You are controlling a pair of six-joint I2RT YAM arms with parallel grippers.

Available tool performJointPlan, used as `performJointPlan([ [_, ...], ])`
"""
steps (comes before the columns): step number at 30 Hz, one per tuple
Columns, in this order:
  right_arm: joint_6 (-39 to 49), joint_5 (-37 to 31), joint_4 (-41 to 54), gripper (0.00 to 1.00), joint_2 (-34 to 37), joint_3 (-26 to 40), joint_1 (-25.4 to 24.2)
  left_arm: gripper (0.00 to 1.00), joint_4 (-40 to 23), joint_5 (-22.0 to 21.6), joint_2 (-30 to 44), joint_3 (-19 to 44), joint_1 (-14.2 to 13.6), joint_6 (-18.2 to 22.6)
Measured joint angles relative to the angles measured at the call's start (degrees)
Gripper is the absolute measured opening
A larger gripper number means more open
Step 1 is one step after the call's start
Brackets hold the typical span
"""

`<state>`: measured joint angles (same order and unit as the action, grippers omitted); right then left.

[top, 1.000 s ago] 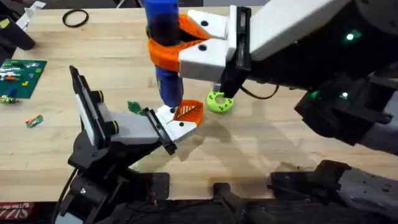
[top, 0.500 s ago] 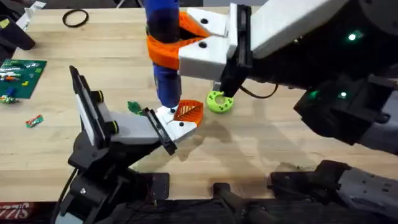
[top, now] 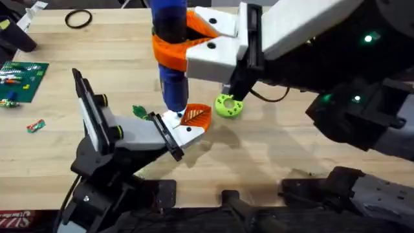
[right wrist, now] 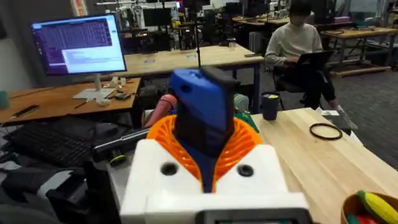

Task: Pick up the gripper from the table and insert it into the empty holder that is missing its gripper. Then pick up a screw, insert it into the mounting hole, and use the screwdriver to tighten it. Finally, clean up the table by picking up the vegetable and placing it into the bucket.

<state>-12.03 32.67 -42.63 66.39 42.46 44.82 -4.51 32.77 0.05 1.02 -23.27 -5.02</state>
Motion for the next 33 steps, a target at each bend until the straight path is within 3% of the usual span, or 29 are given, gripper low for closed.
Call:
performJointPlan([
  [33, -2.8, -0.2, 2.3, 0.044, 0.0, 0.0, -1.3, 0.015, 0.0, 0.0, 0.0, 0.0, 0.0, 0.0],
])
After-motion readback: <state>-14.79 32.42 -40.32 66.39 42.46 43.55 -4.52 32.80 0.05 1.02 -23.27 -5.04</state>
